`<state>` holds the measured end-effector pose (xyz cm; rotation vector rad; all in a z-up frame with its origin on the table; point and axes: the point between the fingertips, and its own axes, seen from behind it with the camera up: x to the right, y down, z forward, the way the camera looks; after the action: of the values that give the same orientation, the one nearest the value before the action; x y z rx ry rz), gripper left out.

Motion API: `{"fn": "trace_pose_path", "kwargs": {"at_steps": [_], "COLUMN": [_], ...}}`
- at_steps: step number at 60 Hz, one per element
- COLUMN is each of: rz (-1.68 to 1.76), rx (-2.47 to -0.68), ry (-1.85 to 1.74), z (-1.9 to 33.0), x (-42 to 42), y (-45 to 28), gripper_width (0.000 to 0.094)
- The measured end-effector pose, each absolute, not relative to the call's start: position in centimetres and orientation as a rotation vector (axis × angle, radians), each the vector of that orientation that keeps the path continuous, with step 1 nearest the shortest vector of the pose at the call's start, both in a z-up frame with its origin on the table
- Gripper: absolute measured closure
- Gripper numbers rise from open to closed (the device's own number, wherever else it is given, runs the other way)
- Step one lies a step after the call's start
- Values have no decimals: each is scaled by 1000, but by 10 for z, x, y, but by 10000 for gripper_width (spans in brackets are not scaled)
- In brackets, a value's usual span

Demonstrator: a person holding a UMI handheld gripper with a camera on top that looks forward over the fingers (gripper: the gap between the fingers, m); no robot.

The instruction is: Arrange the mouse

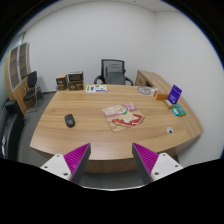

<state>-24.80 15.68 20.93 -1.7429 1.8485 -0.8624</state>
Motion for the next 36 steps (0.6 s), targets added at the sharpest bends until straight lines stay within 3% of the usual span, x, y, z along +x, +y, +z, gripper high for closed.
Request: {"fn": "trace_pose_path", "kwargs": {"at_steps": [18, 36], "rz": [-859, -822], "rx": [-1743, -1737], "ry": [1837, 1782], "z": [206, 168], "x": [-246, -226], "y": [160, 202], "gripper_width": [68, 68]}}
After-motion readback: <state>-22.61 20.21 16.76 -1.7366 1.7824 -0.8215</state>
